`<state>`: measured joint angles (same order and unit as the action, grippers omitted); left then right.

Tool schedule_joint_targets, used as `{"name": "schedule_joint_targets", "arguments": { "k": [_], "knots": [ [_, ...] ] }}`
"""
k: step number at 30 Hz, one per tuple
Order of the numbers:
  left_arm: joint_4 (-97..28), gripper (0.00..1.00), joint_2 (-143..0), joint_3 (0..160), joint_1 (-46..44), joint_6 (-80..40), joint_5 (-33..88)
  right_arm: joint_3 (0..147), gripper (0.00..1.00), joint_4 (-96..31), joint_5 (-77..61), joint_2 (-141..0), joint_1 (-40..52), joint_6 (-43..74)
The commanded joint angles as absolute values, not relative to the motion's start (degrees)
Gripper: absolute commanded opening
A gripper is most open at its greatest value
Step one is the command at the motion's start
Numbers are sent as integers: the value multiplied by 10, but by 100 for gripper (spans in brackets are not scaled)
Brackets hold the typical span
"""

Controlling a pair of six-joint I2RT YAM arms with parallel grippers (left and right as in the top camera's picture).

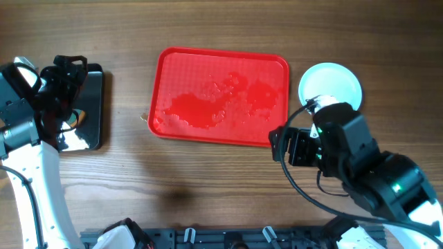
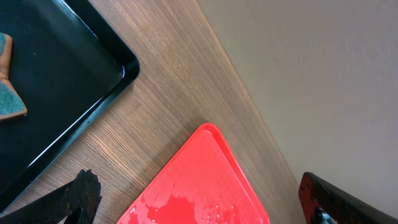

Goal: Clean dirty plates on tray and stack at the side

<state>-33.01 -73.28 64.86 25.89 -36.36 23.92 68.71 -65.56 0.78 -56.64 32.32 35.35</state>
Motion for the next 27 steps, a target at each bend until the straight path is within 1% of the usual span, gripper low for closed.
{"name": "schedule_joint_targets", "arguments": {
  "k": [1,2,4,7,8,9,11,14,17,22,23,25,27],
  "knots": [
    [-327,100,-733,648,260,-369,248,651,100,-621,54,-571,305,330],
    [-327,100,-733,648,260,-369,248,622,100,-573,40,-552,282,295],
    [-327,100,-733,648,260,-369,248,536,100,-451,-37,-487,209,236],
    [-327,100,-733,648,260,-369,248,408,100,-299,-130,-395,113,207],
    [-327,100,-733,648,260,-369,248,328,100,-211,-175,-335,62,195],
    [-327,100,-733,648,260,-369,248,274,100,-154,-206,-286,30,180],
    [-327,100,-733,648,260,-369,248,190,100,-65,-219,-213,6,180],
    [-327,100,-733,648,260,-369,248,57,100,62,-218,-67,-1,180],
    [-327,100,-733,648,260,-369,248,10,100,73,-192,-1,-13,195],
    [-327,100,-733,648,260,-369,248,3,100,48,-180,-2,-74,165],
    [-327,100,-733,648,260,-369,248,3,100,14,-152,-2,-87,166],
    [-327,100,-733,648,260,-369,248,3,100,7,-94,-2,-93,161],
    [-327,100,-733,648,260,-369,248,3,100,3,-74,-2,-93,84]
  ]
}}
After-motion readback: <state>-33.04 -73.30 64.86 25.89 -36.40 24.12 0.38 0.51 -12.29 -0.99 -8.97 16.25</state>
